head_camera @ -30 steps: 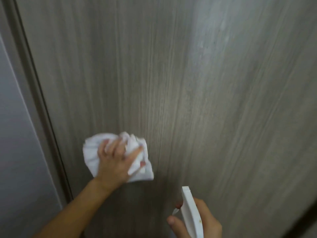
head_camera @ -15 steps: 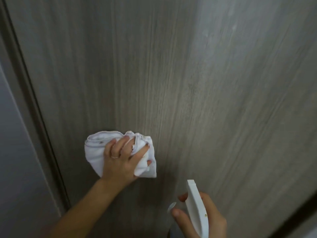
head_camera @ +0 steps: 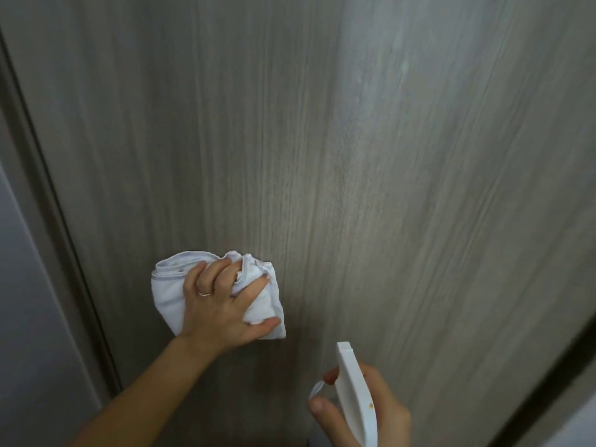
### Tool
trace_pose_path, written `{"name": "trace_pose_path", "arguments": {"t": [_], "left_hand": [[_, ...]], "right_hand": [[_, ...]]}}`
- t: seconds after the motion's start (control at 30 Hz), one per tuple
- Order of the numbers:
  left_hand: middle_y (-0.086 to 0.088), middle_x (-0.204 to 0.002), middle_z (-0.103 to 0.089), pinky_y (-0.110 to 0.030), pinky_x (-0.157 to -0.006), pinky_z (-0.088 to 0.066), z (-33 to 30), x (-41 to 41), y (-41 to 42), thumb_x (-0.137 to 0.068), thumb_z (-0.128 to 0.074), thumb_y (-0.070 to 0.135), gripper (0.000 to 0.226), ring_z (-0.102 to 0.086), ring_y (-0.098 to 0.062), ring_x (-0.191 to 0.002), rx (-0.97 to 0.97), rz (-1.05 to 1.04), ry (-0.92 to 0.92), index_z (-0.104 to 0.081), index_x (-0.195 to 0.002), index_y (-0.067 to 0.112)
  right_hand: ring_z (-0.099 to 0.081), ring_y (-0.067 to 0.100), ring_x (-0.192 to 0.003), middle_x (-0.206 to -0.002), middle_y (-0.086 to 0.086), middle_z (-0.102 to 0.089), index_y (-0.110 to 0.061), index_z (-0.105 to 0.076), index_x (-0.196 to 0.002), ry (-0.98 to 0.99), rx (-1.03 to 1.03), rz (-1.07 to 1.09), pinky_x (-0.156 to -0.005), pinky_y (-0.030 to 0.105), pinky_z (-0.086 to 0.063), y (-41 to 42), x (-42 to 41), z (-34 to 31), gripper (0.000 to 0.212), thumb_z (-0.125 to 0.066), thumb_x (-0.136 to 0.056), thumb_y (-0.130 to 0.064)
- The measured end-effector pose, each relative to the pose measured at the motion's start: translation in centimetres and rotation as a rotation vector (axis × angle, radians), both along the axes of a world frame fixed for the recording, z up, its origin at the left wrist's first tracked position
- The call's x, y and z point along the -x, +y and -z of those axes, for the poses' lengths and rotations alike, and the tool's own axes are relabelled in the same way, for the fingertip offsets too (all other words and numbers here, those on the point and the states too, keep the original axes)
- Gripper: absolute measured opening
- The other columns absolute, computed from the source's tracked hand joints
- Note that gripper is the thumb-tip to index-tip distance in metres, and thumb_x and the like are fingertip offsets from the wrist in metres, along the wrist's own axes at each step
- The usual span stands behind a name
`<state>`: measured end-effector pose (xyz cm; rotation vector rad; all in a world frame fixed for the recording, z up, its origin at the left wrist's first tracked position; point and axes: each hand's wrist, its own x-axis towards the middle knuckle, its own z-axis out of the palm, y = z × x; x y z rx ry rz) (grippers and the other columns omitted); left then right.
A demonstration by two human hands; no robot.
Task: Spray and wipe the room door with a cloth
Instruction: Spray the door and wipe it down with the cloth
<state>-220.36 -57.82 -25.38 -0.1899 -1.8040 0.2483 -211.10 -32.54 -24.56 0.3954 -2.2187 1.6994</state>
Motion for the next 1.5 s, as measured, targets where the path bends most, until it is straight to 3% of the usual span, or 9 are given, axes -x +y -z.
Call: {"name": "trace_pose_path", "arguments": {"t": [0.1,0.4,0.5,0.57,0.67,0.73,0.8,1.07,1.5], "left_hand": [[-0.011,-0.12,-0.045,-0.051,-0.097,-0.033,-0.1,0.3,0.3,-0.066,-0.065,0.075,0.065,-0.046,-0.035,-0.111,-0.011,0.0,0.053,-0.059,-0.111,0.029],[-0.011,-0.117,-0.045,-0.05,-0.092,-0.036,2.5,0.5,1.2,-0.068,-0.068,0.069,0.061,-0.047,-0.035,-0.107,0.029,0.036,0.031,-0.061,-0.111,0.027],[-0.011,-0.116,-0.046,-0.05,-0.089,-0.041,4.7,0.2,2.3,-0.069,-0.072,0.057,0.053,-0.049,-0.035,-0.105,0.06,0.044,-0.006,-0.06,-0.113,0.028],[-0.011,-0.115,-0.047,-0.049,-0.088,-0.041,5.8,0.2,2.6,-0.071,-0.073,0.051,0.047,-0.05,-0.034,-0.103,0.06,0.032,-0.017,-0.06,-0.111,0.03],[-0.011,-0.115,-0.048,-0.049,-0.086,-0.041,7.5,0.4,3.0,-0.073,-0.075,0.047,0.041,-0.051,-0.035,-0.102,0.07,0.049,-0.047,-0.06,-0.108,0.032],[-0.01,-0.115,-0.048,-0.049,-0.088,-0.04,8.3,0.5,3.3,-0.072,-0.075,0.047,0.041,-0.051,-0.034,-0.104,0.065,0.05,-0.054,-0.06,-0.107,0.033],[-0.009,-0.116,-0.048,-0.049,-0.09,-0.04,8.6,0.6,3.4,-0.07,-0.075,0.051,0.044,-0.05,-0.032,-0.106,0.061,0.048,-0.052,-0.06,-0.108,0.033],[-0.01,-0.118,-0.046,-0.049,-0.093,-0.038,9.0,0.6,3.3,-0.07,-0.073,0.059,0.05,-0.048,-0.032,-0.108,0.068,0.053,-0.047,-0.06,-0.11,0.031],[-0.011,-0.117,-0.045,-0.048,-0.098,-0.034,9.3,0.8,3.3,-0.073,-0.072,0.059,0.052,-0.047,-0.033,-0.11,0.061,0.044,-0.024,-0.059,-0.113,0.028]], "right_hand": [[-0.069,0.009,-0.065,-0.074,-0.009,-0.073,-0.029,-0.071,-0.076,0.024,-0.016,0.008,-0.059,0.017,-0.052,0.5,0.4,0.3,0.061,-0.075,-0.037,-0.076],[-0.068,0.022,-0.075,-0.079,0.002,-0.071,-0.019,-0.068,-0.09,-0.139,-0.073,-0.017,-0.062,0.017,-0.053,1.7,0.0,4.5,0.094,-0.065,-0.024,-0.086],[-0.065,0.009,-0.083,-0.086,-0.008,-0.069,-0.026,-0.067,-0.091,-0.251,-0.192,0.028,-0.069,0.011,-0.049,1.9,-0.8,8.5,0.102,-0.052,-0.019,-0.096],[-0.062,0.003,-0.084,-0.086,-0.015,-0.066,-0.033,-0.065,-0.088,-0.309,-0.184,0.056,-0.066,0.005,-0.044,1.9,-1.2,11.0,0.096,-0.043,-0.022,-0.099],[-0.062,0.006,-0.087,-0.088,-0.018,-0.065,-0.046,-0.055,-0.088,-0.386,-0.136,0.06,-0.068,0.006,-0.043,1.5,-1.2,13.4,0.074,-0.056,-0.03,-0.092],[-0.062,0.008,-0.083,-0.086,-0.016,-0.066,-0.04,-0.058,-0.088,-0.374,-0.146,0.066,-0.073,0.014,-0.046,1.4,-0.9,14.5,0.066,-0.07,-0.038,-0.082],[-0.063,0.011,-0.08,-0.086,-0.011,-0.067,-0.034,-0.062,-0.088,-0.341,-0.162,0.083,-0.071,0.022,-0.051,1.4,-0.5,15.2,0.078,-0.06,-0.035,-0.091],[-0.061,0.011,-0.067,-0.075,-0.009,-0.063,-0.025,-0.062,-0.082,-0.257,-0.26,0.1,-0.057,0.012,-0.043,2.0,0.8,17.5,0.084,-0.039,-0.047,-0.097],[-0.065,0.012,-0.068,-0.075,-0.009,-0.066,-0.027,-0.064,-0.078,-0.219,-0.269,0.066,-0.061,0.02,-0.055,3.7,-0.4,19.4,0.074,-0.056,-0.042,-0.092]]}}
